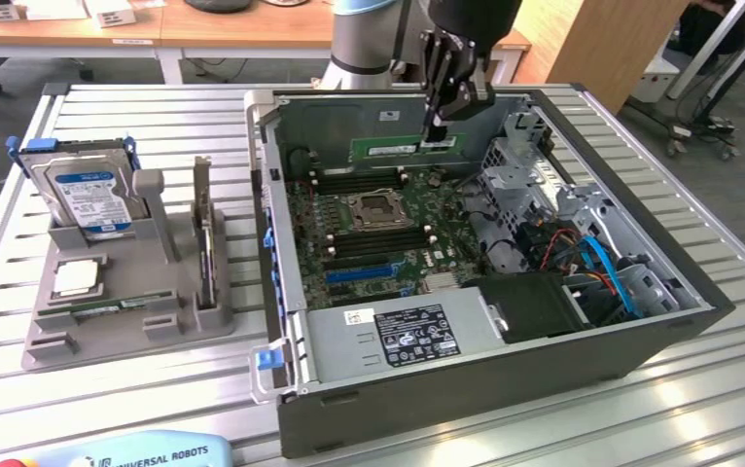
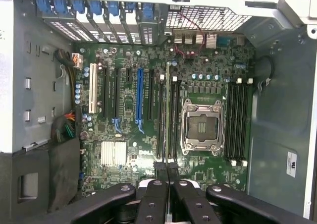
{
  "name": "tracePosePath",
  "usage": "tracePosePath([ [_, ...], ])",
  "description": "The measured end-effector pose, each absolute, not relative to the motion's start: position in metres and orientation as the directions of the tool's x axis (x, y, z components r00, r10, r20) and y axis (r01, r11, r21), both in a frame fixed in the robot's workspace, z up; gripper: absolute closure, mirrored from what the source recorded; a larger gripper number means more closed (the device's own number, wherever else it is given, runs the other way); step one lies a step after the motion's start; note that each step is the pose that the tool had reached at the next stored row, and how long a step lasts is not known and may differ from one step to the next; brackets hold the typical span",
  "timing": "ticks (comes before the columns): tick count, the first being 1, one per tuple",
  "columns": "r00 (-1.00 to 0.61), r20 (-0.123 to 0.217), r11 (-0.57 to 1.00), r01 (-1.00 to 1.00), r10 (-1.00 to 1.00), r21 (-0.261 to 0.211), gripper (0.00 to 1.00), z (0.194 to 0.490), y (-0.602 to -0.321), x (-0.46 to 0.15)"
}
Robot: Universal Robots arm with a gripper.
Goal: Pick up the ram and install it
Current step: 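Pick up the ram and move it above insertion slot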
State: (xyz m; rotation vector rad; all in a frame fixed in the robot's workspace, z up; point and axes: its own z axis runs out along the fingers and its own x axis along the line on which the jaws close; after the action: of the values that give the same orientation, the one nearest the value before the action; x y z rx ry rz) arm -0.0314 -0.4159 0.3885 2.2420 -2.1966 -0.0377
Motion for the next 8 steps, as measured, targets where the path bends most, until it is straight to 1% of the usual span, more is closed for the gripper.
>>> tracePosePath([
  [8, 0.002, -0.015, -0.002, -1.0, -1.0, 0.019, 0.89, 0.3871, -0.416, -0.0311],
])
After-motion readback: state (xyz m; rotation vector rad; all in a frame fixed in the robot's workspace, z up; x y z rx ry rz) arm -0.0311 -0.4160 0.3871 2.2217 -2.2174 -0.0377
